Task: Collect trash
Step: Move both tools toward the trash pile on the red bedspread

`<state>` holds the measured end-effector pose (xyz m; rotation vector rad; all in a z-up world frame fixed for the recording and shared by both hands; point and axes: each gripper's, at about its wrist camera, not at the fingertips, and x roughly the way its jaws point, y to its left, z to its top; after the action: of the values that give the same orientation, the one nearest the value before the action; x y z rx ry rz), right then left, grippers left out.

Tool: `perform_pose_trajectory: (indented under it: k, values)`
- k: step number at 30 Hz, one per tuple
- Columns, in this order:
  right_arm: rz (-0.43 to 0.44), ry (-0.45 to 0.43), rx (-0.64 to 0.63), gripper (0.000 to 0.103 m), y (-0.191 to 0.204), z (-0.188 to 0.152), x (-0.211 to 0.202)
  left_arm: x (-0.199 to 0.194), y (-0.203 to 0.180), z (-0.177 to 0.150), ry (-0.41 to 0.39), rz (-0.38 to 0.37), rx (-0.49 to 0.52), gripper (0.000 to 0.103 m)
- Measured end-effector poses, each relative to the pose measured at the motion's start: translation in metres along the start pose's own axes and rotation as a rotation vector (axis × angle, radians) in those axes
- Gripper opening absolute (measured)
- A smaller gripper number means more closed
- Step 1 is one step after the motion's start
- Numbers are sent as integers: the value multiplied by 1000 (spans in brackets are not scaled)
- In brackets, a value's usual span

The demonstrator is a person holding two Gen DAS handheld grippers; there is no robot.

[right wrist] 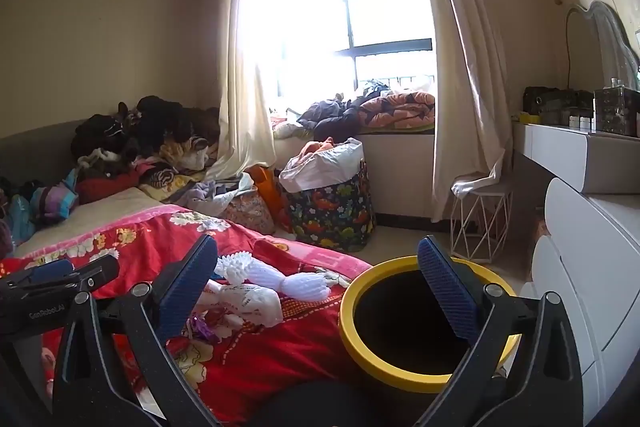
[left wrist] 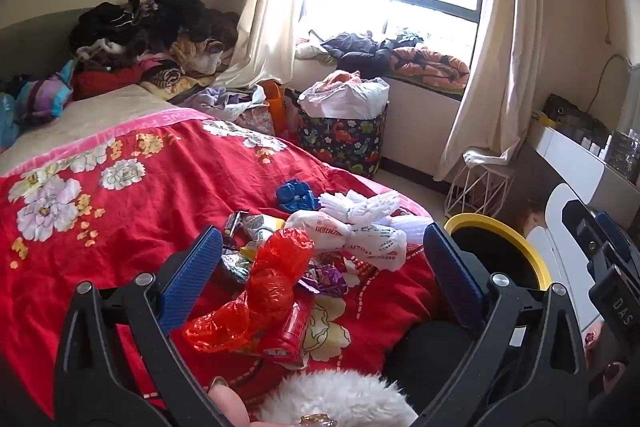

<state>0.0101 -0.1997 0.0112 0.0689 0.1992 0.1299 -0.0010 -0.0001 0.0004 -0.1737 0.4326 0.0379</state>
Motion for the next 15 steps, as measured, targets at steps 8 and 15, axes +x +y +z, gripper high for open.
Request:
perform_pose_trajectory:
  k: [8, 15]
  values:
    - [1, -7, -7, 97, 0, -1, -1, 0, -2, 0, 14, -7, 4, 92]
    - [7, 0, 0, 97, -3, -2, 0, 0, 2, 0, 10, -2, 1, 92]
